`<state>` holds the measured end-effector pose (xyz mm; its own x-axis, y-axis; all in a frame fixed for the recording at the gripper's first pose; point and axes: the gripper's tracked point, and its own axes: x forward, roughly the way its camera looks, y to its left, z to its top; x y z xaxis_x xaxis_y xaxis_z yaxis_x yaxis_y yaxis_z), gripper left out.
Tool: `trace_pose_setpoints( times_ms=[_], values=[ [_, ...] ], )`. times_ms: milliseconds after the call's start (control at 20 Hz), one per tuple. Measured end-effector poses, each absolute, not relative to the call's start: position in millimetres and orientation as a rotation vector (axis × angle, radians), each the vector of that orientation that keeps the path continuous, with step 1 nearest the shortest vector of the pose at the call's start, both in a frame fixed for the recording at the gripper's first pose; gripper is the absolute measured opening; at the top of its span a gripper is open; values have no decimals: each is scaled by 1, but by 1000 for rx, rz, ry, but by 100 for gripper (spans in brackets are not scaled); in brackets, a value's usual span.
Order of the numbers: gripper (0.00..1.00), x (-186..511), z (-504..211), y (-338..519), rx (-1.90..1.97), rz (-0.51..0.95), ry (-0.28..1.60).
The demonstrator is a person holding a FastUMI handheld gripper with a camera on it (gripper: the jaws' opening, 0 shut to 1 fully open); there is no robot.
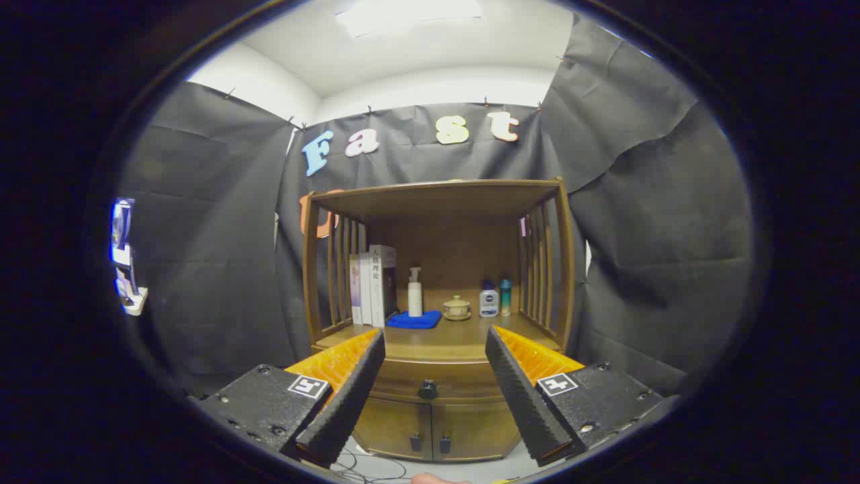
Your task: Pull open the drawer, take out the items inside it, and place them on the countertop above the cabinet.
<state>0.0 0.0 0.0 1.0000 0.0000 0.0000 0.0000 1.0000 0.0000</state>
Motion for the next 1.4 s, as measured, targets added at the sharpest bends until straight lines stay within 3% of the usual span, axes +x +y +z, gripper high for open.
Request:
trace_pose_setpoints(
  times_ms=[900,1400],
  values=[
    [98,24,-14,16,11,43,34],
    [98,69,-68,19,-38,45,29]
  ],
)
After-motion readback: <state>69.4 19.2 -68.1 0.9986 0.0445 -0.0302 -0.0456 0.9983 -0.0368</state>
